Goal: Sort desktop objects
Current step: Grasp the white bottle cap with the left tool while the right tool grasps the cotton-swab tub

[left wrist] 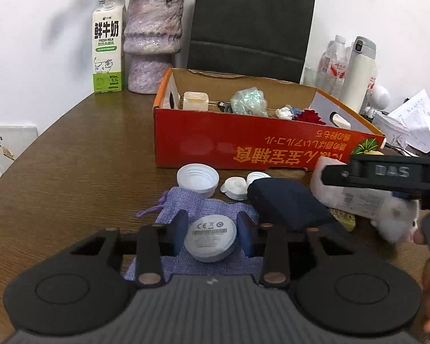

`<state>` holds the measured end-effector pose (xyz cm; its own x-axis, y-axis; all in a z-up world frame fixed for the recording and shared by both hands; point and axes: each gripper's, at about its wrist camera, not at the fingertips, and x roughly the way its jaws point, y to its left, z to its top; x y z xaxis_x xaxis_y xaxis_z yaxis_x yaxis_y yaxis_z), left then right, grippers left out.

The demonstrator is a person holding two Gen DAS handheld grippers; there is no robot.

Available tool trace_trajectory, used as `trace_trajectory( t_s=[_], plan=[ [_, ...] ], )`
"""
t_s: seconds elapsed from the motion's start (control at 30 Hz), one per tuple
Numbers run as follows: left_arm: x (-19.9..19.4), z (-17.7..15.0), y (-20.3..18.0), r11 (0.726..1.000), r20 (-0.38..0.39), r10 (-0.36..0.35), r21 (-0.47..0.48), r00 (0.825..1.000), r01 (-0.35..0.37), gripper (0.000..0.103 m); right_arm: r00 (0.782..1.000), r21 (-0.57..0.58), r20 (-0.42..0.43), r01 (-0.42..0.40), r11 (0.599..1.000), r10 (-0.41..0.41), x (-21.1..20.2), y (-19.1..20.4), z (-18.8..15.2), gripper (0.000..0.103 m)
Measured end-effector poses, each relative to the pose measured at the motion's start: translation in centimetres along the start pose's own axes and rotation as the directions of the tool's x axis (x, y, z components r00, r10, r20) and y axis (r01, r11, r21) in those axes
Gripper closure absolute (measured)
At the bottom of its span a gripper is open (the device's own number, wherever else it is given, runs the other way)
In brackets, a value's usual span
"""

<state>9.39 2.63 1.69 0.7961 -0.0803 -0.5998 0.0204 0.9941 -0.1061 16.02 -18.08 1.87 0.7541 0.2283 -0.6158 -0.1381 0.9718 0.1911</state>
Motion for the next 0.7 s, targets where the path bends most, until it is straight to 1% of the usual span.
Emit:
trace_trajectory(
  t_s=[0.1,0.13,0.17,0.23,0.27,0.33,0.43,0.47,0.53,0.57,0.6,0.7],
  plan=[
    [-0.3,0.0,0.0,1.000,0.008,-0.007,0.001,1.000,0.007,0.067,1.000,-0.040,0.016,0.022,0.999,-0.021,0.2,0.6,-0.3,0.012],
    [-0.5,0.1,0.0,1.000,0.013,-0.011,0.000,1.000,0.011,0.080,1.000,-0.038,0.015,0.016,0.999,-0.016,0.1,0.5,-0.2,0.013],
    [-1.1,0.2,-0.1,1.000,0.045,-0.016,0.005,0.999,0.016,0.091,1.000,-0.030,0.010,0.003,1.000,-0.003,-0.2,0.3,-0.2,0.014],
    [-2.6,0.5,-0.4,1.000,0.092,0.002,0.016,0.996,-0.003,0.093,1.000,-0.009,0.017,-0.026,1.000,0.026,-1.2,-0.2,-0.1,0.016],
    [-3.2,0.6,-0.4,1.000,0.102,-0.018,0.014,0.995,0.017,0.093,0.999,-0.004,0.034,-0.039,0.999,0.039,-1.8,-0.3,-0.1,0.016],
    [-3.9,0.3,-0.3,1.000,0.092,-0.028,0.003,0.995,0.028,0.093,0.995,-0.007,0.070,-0.071,0.997,0.072,-3.7,-0.4,0.0,0.017],
    [-5.1,-0.9,-0.1,1.000,0.072,-0.017,0.006,0.997,0.017,0.093,0.982,-0.089,0.150,-0.101,0.991,0.114,-7.8,-0.1,-0.6,0.017],
    [-5.4,-1.4,0.1,1.000,0.064,-0.017,-0.002,0.998,0.017,0.093,0.979,-0.118,0.163,-0.101,0.988,0.120,-9.0,-0.1,-1.1,0.017],
    [-5.5,-2.1,0.4,1.000,0.050,-0.021,-0.015,0.999,0.022,0.081,0.973,-0.156,0.170,-0.128,0.979,0.154,-11.4,-0.8,-2.5,0.016],
    [-5.4,-2.2,0.5,1.000,0.043,-0.012,-0.016,0.999,0.013,0.067,0.972,-0.156,0.156,-0.150,0.976,0.175,-12.2,-1.2,-3.2,0.016],
    [-5.1,-2.2,0.4,1.000,0.045,-0.005,-0.012,0.999,0.006,0.058,0.972,-0.151,0.138,-0.168,0.974,0.189,-12.8,-1.6,-3.8,0.016],
    [-3.6,-1.7,0.0,0.999,0.044,0.029,0.030,0.999,-0.031,0.057,0.972,-0.149,0.105,-0.194,0.970,0.210,-14.5,-2.6,-6.3,0.018]
  ],
)
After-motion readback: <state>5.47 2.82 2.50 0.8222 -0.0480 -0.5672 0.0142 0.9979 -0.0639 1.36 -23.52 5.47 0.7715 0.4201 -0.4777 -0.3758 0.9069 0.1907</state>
